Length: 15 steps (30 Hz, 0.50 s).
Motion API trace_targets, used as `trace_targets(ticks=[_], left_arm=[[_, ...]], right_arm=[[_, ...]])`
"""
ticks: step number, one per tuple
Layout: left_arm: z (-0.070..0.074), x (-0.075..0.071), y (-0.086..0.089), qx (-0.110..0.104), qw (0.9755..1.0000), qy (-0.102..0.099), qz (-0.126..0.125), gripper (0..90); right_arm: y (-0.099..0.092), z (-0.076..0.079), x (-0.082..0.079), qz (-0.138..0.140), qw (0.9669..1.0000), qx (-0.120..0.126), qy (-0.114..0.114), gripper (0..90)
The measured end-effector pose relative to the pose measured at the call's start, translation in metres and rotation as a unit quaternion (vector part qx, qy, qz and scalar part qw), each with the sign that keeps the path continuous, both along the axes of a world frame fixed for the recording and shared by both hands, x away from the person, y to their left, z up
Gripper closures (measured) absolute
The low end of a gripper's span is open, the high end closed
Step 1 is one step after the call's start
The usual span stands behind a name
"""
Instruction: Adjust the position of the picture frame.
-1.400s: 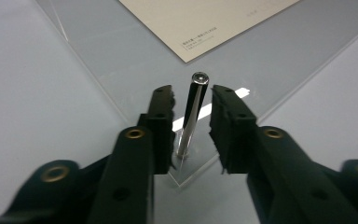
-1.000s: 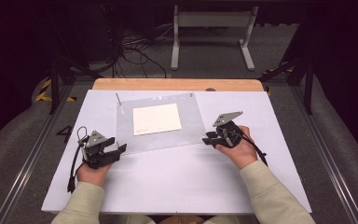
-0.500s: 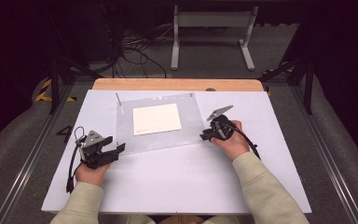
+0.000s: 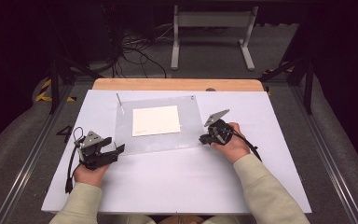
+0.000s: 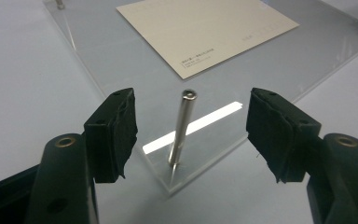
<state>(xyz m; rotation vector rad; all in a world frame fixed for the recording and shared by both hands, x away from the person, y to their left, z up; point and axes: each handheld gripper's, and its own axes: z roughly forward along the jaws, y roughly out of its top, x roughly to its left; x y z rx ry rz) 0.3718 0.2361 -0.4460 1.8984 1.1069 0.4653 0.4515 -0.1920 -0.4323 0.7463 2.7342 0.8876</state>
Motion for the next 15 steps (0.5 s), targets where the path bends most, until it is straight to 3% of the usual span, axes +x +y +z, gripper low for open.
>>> trace_targets(ticks=[4, 5, 9, 10, 11, 12, 13, 14, 15], left_arm=[[0.003, -0.004, 0.007, -0.006, 1.0000, 0.001, 0.003, 31.8], [0.003, -0.005, 0.011, -0.005, 1.0000, 0.006, 0.004, 31.2], [0.001, -0.008, 0.020, -0.008, 0.9998, 0.016, 0.013, 30.6], [0.001, -0.009, 0.024, -0.015, 0.9996, 0.018, 0.017, 30.5], [0.001, -0.010, 0.027, -0.022, 0.9993, 0.021, 0.021, 30.5], [0.001, -0.011, 0.031, -0.028, 0.9990, 0.023, 0.025, 30.3], [0.000, -0.012, 0.034, -0.031, 0.9988, 0.026, 0.028, 30.1], [0.000, -0.012, 0.037, -0.031, 0.9987, 0.029, 0.029, 30.1], [-0.001, -0.012, 0.038, -0.033, 0.9985, 0.029, 0.032, 30.0]], right_arm=[[0.004, 0.000, -0.015, 0.025, 0.9997, 0.001, 0.005, 82.8], [0.007, -0.001, -0.026, 0.044, 0.9990, 0.005, 0.010, 82.9], [0.011, -0.002, -0.041, 0.070, 0.9973, 0.015, 0.019, 83.2], [0.012, -0.003, -0.051, 0.082, 0.9962, 0.016, 0.022, 89.5], [0.012, -0.003, -0.051, 0.082, 0.9962, 0.016, 0.022, 89.5], [0.013, -0.003, -0.054, 0.098, 0.9940, 0.022, 0.042, 89.7], [0.020, -0.010, -0.062, 0.145, 0.9847, 0.041, 0.088, 89.4], [0.027, -0.012, -0.072, 0.158, 0.9847, 0.023, 0.071, 89.6], [0.030, -0.009, -0.078, 0.151, 0.9870, 0.013, 0.053, 89.5]])
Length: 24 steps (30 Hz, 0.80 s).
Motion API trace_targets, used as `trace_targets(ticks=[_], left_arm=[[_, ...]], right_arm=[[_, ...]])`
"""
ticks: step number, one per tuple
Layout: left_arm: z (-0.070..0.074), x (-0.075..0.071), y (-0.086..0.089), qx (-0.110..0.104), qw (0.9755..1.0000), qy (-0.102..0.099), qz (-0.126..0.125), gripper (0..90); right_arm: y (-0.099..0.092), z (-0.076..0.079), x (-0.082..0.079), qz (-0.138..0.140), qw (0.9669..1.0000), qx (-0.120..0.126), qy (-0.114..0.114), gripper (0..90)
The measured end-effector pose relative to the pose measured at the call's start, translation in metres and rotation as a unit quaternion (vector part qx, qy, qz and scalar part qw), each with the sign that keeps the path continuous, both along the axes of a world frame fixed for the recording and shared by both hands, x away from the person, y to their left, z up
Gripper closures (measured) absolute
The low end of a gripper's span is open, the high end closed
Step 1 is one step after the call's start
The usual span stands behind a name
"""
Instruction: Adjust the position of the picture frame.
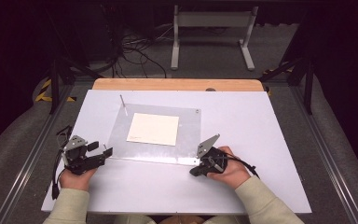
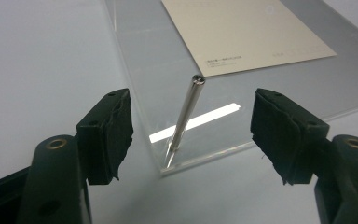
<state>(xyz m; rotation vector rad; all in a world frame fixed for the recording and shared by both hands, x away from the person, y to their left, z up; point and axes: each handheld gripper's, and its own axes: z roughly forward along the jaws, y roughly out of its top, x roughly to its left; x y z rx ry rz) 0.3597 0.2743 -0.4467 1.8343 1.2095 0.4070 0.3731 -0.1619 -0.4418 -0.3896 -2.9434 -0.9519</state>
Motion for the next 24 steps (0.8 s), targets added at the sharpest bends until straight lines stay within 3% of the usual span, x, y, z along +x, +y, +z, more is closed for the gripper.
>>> trace_targets(ticks=[2, 5, 6, 9, 10, 11, 12, 18, 24], left_arm=[[0.000, 0.000, 0.001, -0.002, 1.0000, 0.001, 0.001, 30.1], [0.000, 0.000, 0.001, -0.002, 1.0000, 0.000, 0.002, 30.1], [-0.001, 0.000, 0.001, -0.001, 1.0000, 0.000, 0.001, 30.1], [-0.002, 0.001, 0.000, 0.001, 1.0000, 0.003, 0.000, 30.0], [-0.002, 0.002, 0.000, 0.001, 1.0000, 0.004, 0.000, 30.0], [-0.002, 0.002, 0.000, 0.001, 1.0000, 0.005, -0.001, 30.0], [-0.002, 0.002, 0.000, 0.001, 1.0000, 0.005, -0.001, 30.1], [-0.003, 0.002, -0.001, 0.005, 1.0000, 0.004, -0.002, 30.0], [-0.003, 0.002, -0.001, 0.005, 1.0000, 0.004, 0.000, 30.9]], right_arm=[[0.002, 0.003, -0.004, 0.002, 0.9996, 0.026, -0.010, 89.1], [0.000, 0.010, -0.004, -0.018, 0.9979, 0.049, -0.038, 83.9], [0.000, 0.010, -0.004, -0.018, 0.9979, 0.049, -0.038, 83.9], [-0.010, 0.014, 0.004, -0.064, 0.9936, 0.065, -0.066, 78.6], [-0.010, 0.014, 0.004, -0.064, 0.9936, 0.065, -0.066, 78.6], [-0.015, 0.011, 0.010, -0.089, 0.9917, 0.063, -0.068, 76.0], [-0.016, 0.010, 0.012, -0.094, 0.9914, 0.062, -0.067, 75.6], [-0.011, 0.000, 0.018, -0.093, 0.9928, 0.043, -0.062, 76.4], [-0.007, -0.001, 0.011, -0.093, 0.9927, 0.037, -0.067, 82.3]])
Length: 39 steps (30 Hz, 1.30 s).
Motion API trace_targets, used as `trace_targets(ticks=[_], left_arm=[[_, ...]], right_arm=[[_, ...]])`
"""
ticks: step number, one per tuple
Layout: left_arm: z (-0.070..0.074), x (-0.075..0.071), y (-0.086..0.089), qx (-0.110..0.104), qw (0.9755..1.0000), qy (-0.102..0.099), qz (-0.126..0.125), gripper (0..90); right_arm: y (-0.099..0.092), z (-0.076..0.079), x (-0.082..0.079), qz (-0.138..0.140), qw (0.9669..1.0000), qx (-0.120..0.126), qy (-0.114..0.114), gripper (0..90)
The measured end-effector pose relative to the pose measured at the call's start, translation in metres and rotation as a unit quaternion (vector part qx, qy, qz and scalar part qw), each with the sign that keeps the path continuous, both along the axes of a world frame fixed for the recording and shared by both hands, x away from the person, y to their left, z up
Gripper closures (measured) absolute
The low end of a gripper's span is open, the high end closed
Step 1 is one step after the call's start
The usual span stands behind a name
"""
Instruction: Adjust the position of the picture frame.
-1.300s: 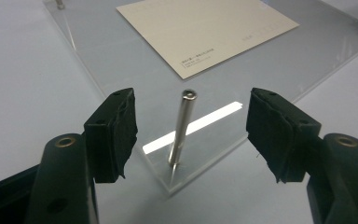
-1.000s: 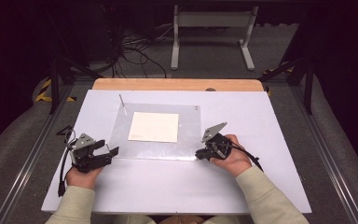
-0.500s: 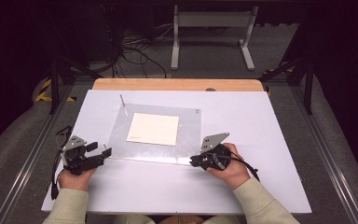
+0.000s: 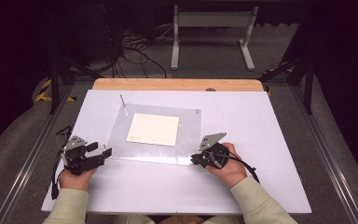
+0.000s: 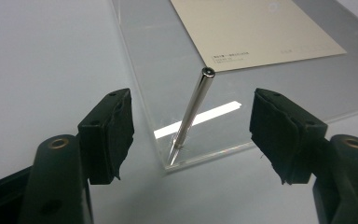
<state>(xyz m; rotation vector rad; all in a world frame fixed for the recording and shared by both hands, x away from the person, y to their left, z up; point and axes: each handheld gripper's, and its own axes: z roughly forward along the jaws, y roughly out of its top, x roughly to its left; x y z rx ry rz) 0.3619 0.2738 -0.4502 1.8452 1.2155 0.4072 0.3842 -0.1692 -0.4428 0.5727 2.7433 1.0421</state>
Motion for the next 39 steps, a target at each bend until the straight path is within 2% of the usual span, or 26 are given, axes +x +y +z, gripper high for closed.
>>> trace_targets(ticks=[4, 10, 12, 13, 16, 17, 18, 19, 20, 23, 25, 29, 34, 39], left_arm=[[0.000, 0.000, 0.000, -0.003, 1.0000, -0.001, 0.000, 33.0], [0.000, 0.001, 0.005, -0.012, 0.9996, 0.020, 0.013, 40.9], [0.000, 0.002, 0.008, -0.012, 0.9993, 0.027, 0.021, 44.0], [0.000, 0.002, 0.009, -0.008, 0.9993, 0.025, 0.026, 47.1], [0.001, 0.001, 0.010, -0.002, 0.9991, 0.025, 0.034, 64.7], [0.001, 0.001, 0.011, 0.004, 0.9990, 0.024, 0.038, 64.7], [0.002, 0.001, 0.012, 0.018, 0.9985, 0.021, 0.047, 71.0], [0.001, 0.002, 0.013, 0.018, 0.9986, 0.019, 0.045, 81.3], [0.001, 0.002, 0.013, 0.018, 0.9986, 0.019, 0.045, 81.9], [0.006, 0.002, 0.004, 0.068, 0.9963, 0.000, 0.052, 84.1], [0.009, 0.005, 0.000, 0.074, 0.9957, -0.006, 0.055, 84.5], [0.012, 0.021, -0.011, 0.073, 0.9956, -0.010, 0.057, 84.3], [0.025, 0.039, -0.029, 0.070, 0.9956, -0.035, 0.052, 83.4], [0.032, 0.061, -0.048, 0.061, 0.9962, -0.047, 0.041, 82.6]], right_arm=[[0.011, 0.001, -0.015, 0.034, 0.9994, -0.007, 0.002, 82.4], [0.033, -0.002, -0.044, 0.077, 0.9969, 0.004, 0.016, 82.1], [0.040, -0.001, -0.052, 0.085, 0.9963, -0.001, 0.012, 81.5], [0.042, -0.001, -0.054, 0.090, 0.9959, -0.003, 0.010, 81.3], [0.045, -0.002, -0.056, 0.093, 0.9956, -0.001, 0.009, 81.1], [0.045, -0.002, -0.056, 0.093, 0.9956, -0.001, 0.009, 81.1], [0.044, -0.002, -0.055, 0.094, 0.9955, 0.001, 0.011, 81.2], [0.044, -0.002, -0.055, 0.094, 0.9955, 0.004, 0.013, 81.6], [0.044, -0.002, -0.055, 0.094, 0.9955, 0.004, 0.013, 81.6], [0.045, -0.002, -0.056, 0.094, 0.9956, 0.004, 0.010, 82.3], [0.045, -0.002, -0.057, 0.093, 0.9956, 0.003, 0.007, 82.7], [0.047, -0.002, -0.062, 0.101, 0.9948, 0.002, 0.010, 82.9], [0.049, -0.002, -0.070, 0.107, 0.9943, 0.002, 0.007, 82.9], [0.049, -0.003, -0.074, 0.103, 0.9947, 0.005, 0.002, 82.9]])
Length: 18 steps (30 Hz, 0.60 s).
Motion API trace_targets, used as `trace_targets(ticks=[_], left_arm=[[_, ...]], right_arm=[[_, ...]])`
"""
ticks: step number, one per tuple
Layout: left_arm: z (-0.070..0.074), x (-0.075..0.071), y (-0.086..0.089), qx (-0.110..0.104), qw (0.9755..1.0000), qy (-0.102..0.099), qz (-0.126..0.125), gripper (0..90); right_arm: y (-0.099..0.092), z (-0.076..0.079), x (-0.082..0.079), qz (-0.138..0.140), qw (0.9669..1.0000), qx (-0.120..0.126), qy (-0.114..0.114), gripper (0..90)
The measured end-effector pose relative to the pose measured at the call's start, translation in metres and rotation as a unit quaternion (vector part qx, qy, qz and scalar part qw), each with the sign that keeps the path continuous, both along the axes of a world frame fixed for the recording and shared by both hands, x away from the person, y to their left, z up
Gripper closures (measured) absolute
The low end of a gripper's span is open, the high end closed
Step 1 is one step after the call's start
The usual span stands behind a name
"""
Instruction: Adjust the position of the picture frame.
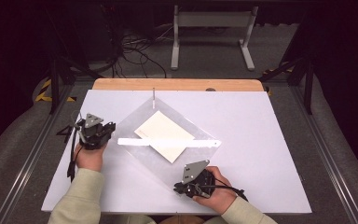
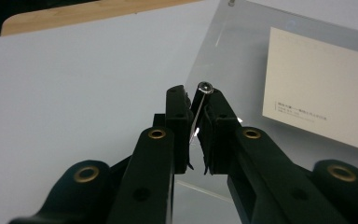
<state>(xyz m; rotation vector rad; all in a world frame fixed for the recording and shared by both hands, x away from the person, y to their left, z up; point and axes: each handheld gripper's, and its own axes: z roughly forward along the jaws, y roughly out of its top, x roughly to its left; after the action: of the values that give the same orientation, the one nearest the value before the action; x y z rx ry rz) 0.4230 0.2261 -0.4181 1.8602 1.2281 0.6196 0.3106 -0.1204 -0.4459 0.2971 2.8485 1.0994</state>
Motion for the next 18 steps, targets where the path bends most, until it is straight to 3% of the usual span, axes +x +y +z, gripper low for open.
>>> trace_targets(ticks=[5, 7, 11, 14, 16, 17, 18], left_arm=[[-0.005, 0.026, -0.019, -0.009, 0.9998, 0.006, -0.015, 82.2], [-0.008, 0.034, -0.026, -0.006, 0.9997, 0.014, -0.021, 82.5], [-0.022, 0.046, -0.040, -0.022, 0.9990, 0.018, -0.033, 82.3], [-0.030, 0.050, -0.045, -0.025, 0.9987, 0.023, -0.037, 83.0], [-0.029, 0.049, -0.043, -0.031, 0.9986, 0.020, -0.037, 82.3], [-0.028, 0.048, -0.043, -0.039, 0.9982, 0.023, -0.040, 80.3], [-0.027, 0.047, -0.042, -0.044, 0.9977, 0.024, -0.045, 72.7]], right_arm=[[0.000, -0.001, -0.005, -0.013, 0.9998, 0.005, -0.010, 82.9], [-0.001, -0.002, -0.008, -0.017, 0.9998, 0.009, -0.009, 82.9], [-0.002, -0.003, -0.012, -0.021, 0.9997, 0.015, -0.001, 83.1], [-0.003, -0.004, -0.014, -0.021, 0.9996, 0.020, 0.006, 82.9], [-0.004, -0.005, -0.014, -0.024, 0.9994, 0.024, 0.007, 82.1], [-0.004, -0.005, -0.014, -0.023, 0.9994, 0.024, 0.008, 80.4], [-0.005, -0.004, -0.014, -0.019, 0.9995, 0.023, 0.011, 76.7]])
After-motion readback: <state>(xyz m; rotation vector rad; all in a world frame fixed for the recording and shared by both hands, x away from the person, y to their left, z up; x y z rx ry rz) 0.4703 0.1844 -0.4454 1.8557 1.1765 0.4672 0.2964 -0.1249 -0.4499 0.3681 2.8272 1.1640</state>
